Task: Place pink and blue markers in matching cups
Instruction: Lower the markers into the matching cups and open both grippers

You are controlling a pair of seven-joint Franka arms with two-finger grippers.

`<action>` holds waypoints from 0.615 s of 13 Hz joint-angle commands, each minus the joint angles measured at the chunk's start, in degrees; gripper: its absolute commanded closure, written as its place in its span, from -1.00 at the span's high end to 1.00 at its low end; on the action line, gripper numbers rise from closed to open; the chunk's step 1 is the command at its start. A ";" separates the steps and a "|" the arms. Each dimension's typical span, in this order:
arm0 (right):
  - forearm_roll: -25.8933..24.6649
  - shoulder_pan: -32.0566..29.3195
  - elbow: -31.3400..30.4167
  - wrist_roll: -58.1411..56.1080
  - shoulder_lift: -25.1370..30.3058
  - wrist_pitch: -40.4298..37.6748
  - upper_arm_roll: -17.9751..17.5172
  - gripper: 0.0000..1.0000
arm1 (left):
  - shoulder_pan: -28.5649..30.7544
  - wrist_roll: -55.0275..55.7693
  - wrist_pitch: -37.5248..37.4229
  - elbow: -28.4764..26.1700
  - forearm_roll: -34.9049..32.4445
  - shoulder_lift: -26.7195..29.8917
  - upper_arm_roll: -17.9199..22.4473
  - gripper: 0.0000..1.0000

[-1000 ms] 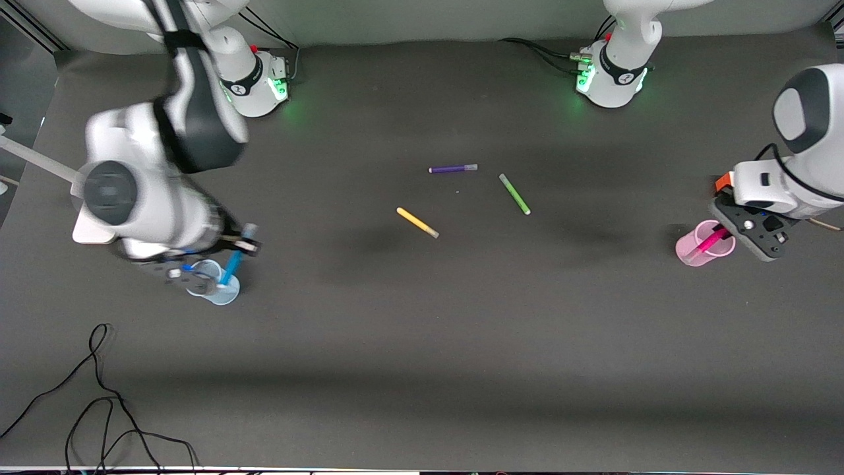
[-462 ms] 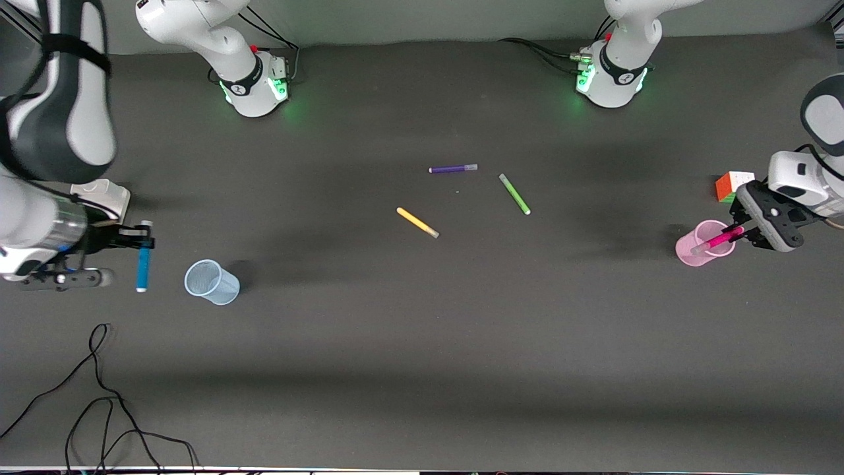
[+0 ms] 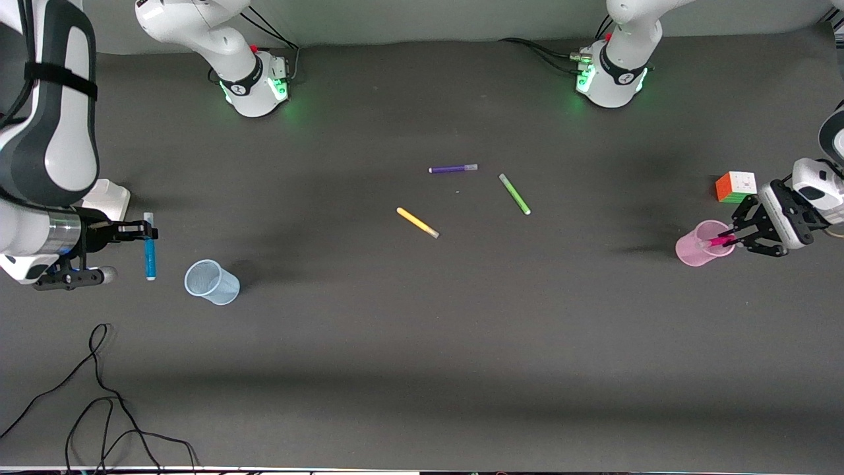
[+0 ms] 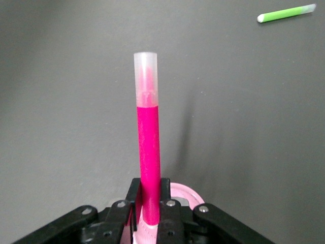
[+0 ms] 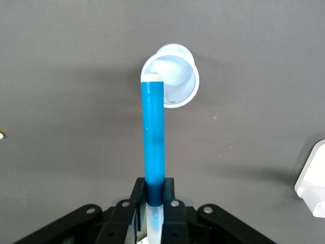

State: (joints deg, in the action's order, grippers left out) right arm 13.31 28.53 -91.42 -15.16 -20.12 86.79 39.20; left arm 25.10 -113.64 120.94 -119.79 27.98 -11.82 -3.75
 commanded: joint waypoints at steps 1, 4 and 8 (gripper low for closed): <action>2.59 -0.93 7.64 -1.63 -7.01 -5.91 0.00 -0.87 | 2.84 -9.02 -2.02 0.08 5.40 -3.64 -0.55 -1.00; 5.31 -4.96 14.14 -2.50 -13.78 -11.97 -1.32 -0.87 | 5.83 -16.24 -6.05 0.35 9.98 -6.54 -0.55 -1.00; 9.10 -9.71 18.29 -3.82 -20.65 -15.34 -3.51 -0.87 | 8.29 -21.16 -8.08 0.61 12.87 -7.42 -0.64 -1.00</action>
State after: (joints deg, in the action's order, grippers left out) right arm 20.41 21.49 -77.61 -17.25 -36.61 74.19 36.97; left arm 31.78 -130.48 114.68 -119.67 37.82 -18.95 -3.82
